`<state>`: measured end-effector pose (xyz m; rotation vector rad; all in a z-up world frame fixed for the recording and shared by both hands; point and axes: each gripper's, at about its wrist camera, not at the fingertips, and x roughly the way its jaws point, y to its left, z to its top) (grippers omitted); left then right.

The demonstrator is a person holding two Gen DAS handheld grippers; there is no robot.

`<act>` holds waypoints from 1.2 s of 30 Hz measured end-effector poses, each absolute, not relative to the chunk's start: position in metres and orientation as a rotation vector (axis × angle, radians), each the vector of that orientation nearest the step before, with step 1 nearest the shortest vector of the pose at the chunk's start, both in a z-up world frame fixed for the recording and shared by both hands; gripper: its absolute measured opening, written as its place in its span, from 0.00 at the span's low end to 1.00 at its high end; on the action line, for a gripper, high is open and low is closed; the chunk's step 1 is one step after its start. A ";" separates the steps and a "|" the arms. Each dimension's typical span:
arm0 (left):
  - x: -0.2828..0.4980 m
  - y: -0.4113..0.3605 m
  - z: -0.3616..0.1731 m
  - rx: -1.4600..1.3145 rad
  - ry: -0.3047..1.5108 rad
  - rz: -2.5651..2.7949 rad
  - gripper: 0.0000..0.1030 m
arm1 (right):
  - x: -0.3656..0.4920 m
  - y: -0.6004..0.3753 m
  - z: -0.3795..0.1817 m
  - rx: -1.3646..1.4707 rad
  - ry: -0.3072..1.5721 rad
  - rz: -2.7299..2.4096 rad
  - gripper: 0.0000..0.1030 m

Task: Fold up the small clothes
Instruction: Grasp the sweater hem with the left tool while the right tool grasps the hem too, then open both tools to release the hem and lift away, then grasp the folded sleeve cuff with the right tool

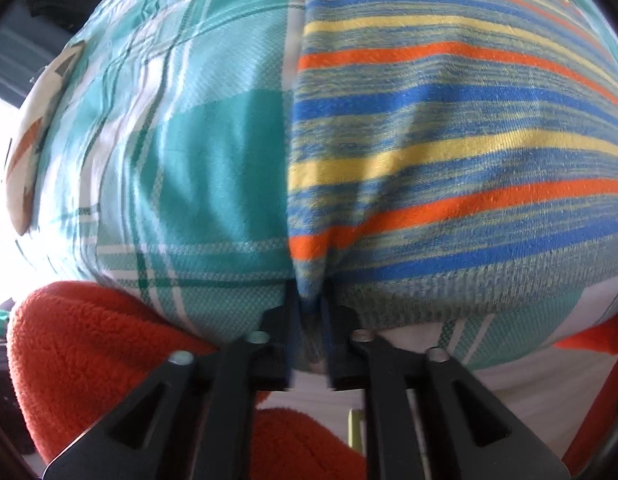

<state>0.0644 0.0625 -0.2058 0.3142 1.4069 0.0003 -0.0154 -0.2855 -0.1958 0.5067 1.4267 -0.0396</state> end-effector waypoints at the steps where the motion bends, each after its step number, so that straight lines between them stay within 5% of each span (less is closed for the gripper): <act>1: 0.064 0.069 -0.201 0.301 1.417 0.011 0.49 | -0.021 -0.288 -0.194 0.518 1.433 -0.031 0.15; 2: 0.063 0.078 -0.193 0.266 1.422 0.014 0.63 | -0.026 -0.291 -0.193 0.524 1.449 -0.033 0.20; 4: 0.058 0.091 -0.173 0.224 1.397 0.016 0.63 | -0.036 -0.292 -0.189 0.521 1.485 -0.055 0.43; 7: 0.053 0.103 -0.139 0.210 1.305 0.042 0.64 | -0.046 -0.290 -0.163 0.407 1.439 -0.101 0.43; 11: 0.072 0.090 -0.103 0.146 1.168 -0.037 0.77 | -0.030 -0.267 -0.111 0.232 1.269 -0.094 0.44; 16: 0.095 0.042 -0.124 0.163 1.101 -0.118 0.80 | 0.021 -0.220 -0.112 0.186 1.132 0.081 0.46; 20: 0.089 0.020 -0.176 0.311 1.232 -0.098 0.84 | 0.032 -0.207 -0.177 0.173 1.271 0.105 0.46; 26: 0.065 0.049 -0.152 0.302 1.092 -0.047 0.91 | 0.016 -0.215 -0.146 0.049 1.299 0.127 0.46; 29: 0.072 0.059 -0.139 0.232 1.008 -0.024 0.91 | 0.051 -0.220 -0.106 -0.056 1.185 0.132 0.49; 31: 0.080 0.062 -0.139 0.212 0.992 -0.019 0.90 | 0.092 -0.216 -0.083 -0.128 1.091 0.149 0.63; 36: 0.086 0.058 -0.152 0.221 1.017 -0.017 0.90 | 0.207 -0.186 -0.095 -0.261 1.029 0.259 0.64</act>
